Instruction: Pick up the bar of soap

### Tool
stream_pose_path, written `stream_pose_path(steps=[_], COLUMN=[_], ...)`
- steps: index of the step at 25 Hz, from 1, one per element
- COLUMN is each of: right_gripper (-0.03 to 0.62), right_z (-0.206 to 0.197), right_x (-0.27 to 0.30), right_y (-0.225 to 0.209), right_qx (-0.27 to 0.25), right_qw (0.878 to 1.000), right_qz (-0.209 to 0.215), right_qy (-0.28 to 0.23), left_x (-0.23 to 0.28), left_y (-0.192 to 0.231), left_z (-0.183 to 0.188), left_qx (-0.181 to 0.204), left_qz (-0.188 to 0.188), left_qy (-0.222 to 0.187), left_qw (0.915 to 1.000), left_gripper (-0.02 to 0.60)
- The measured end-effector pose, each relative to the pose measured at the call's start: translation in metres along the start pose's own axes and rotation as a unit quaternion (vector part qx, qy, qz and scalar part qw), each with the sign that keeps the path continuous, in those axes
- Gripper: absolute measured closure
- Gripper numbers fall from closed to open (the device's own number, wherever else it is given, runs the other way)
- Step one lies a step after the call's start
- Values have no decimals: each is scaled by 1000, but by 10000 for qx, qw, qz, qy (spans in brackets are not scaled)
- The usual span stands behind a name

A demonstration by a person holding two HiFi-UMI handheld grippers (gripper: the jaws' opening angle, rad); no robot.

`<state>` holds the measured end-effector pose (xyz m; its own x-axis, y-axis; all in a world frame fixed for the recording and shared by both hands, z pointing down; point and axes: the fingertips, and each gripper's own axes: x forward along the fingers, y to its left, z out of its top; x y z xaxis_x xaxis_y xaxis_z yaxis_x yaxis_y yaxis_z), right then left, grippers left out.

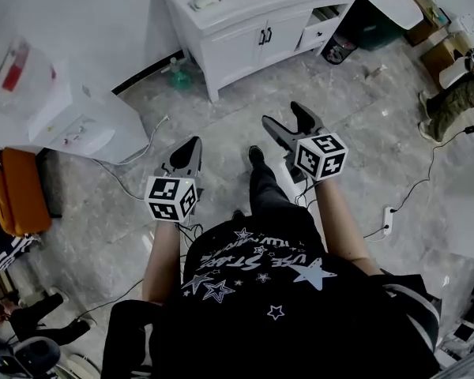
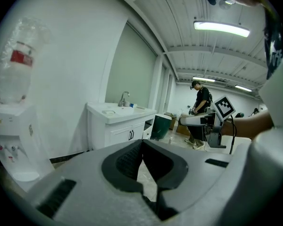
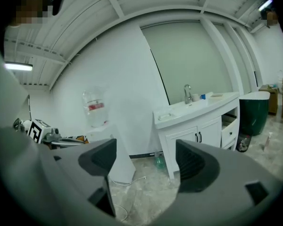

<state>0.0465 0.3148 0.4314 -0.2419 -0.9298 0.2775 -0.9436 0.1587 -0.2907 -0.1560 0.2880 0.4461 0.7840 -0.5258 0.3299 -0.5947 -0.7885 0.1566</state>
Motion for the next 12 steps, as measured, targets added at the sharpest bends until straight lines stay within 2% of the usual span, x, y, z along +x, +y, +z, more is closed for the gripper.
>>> stream_pose_path(steps=[4,12], right_gripper=[206,204], right_z=[11,60], right_x=[36,122], right_y=[-23,-90], right_qx=[51,-18], right_qw=[9999,9993], right_qz=[120,337], right_qy=[52,134], left_x=[32,115], left_y=[24,73], left_z=[13,53], left_qx=[-56,-225], left_qz=[133,459], left_qy=[17,-55], left_qw=[9999,9987], left_gripper=[571,571])
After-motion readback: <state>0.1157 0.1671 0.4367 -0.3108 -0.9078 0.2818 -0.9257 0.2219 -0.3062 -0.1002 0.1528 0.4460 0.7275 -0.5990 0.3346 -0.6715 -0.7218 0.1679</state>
